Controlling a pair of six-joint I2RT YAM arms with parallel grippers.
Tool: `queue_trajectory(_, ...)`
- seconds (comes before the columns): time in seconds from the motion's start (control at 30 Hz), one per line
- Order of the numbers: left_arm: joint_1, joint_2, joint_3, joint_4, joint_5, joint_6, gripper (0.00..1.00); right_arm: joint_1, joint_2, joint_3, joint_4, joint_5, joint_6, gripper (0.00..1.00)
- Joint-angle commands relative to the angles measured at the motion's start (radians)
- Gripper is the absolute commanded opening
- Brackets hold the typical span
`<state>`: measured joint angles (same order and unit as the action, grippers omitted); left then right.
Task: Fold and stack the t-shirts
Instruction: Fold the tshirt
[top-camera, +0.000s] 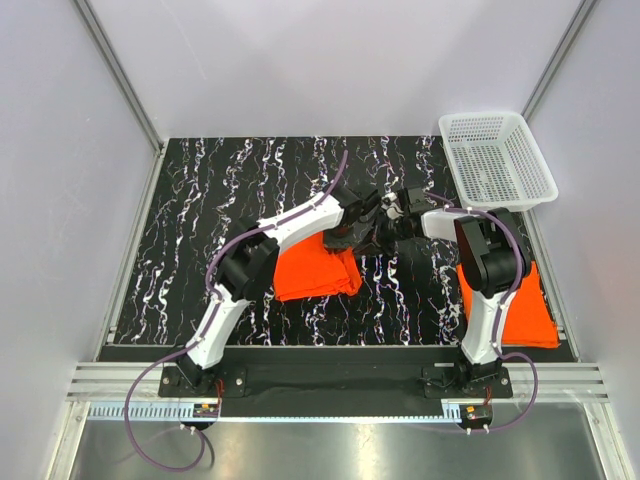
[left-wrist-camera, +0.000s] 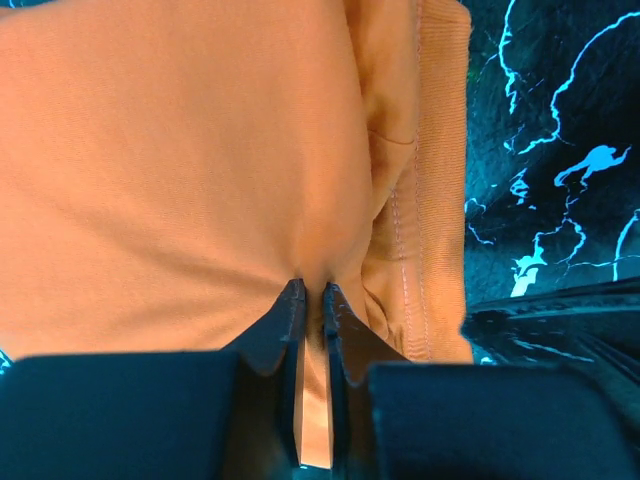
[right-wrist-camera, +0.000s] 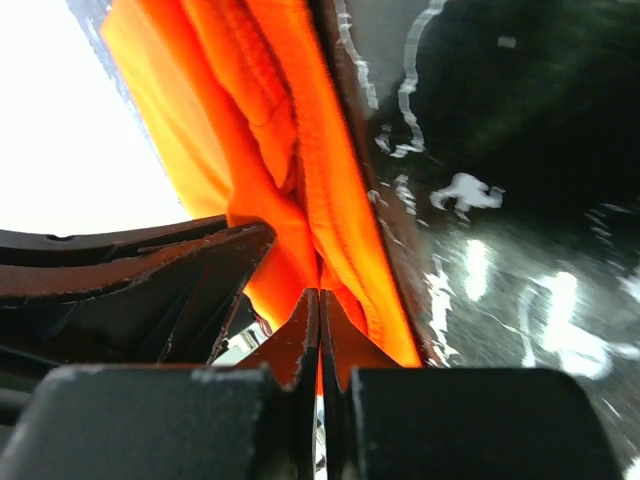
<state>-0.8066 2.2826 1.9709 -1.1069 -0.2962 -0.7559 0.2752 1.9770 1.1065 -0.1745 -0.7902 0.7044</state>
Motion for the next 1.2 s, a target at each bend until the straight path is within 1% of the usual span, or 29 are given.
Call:
queue_trajectory(0.0,0.004,-0.061,0.033,0.024,0.009,0.007,0.08,0.033,0.02,0.038,0.085,-0.053,0.035,0.0)
queue_trajectory(0.2,0.004,-0.124,-0.023,0.033,0.023,0.006,0.06,0.074,0.066,0.044,0.145,-0.041,0.084,0.0)
queue_trajectory(0.37,0.004,-0.159,-0.041,0.038,0.028,0.018,0.05,0.105,0.126,0.055,0.162,-0.011,0.075,0.0)
queue_trajectory(0.5,0.004,-0.186,-0.049,0.048,0.051,0.026,0.02,0.107,0.134,0.024,0.127,0.101,0.058,0.0)
queue_trajectory(0.7,0.003,-0.204,-0.052,0.065,0.114,0.024,0.0,0.108,0.126,0.001,0.083,0.183,0.034,0.0)
queue_trajectory(1.0,0.003,-0.193,-0.041,0.079,0.164,0.021,0.0,0.108,0.123,0.01,0.05,0.203,0.023,0.0)
queue_trajectory(1.17,0.003,-0.229,-0.063,0.097,0.158,0.01,0.0,0.108,0.114,0.004,0.036,0.221,0.021,0.0)
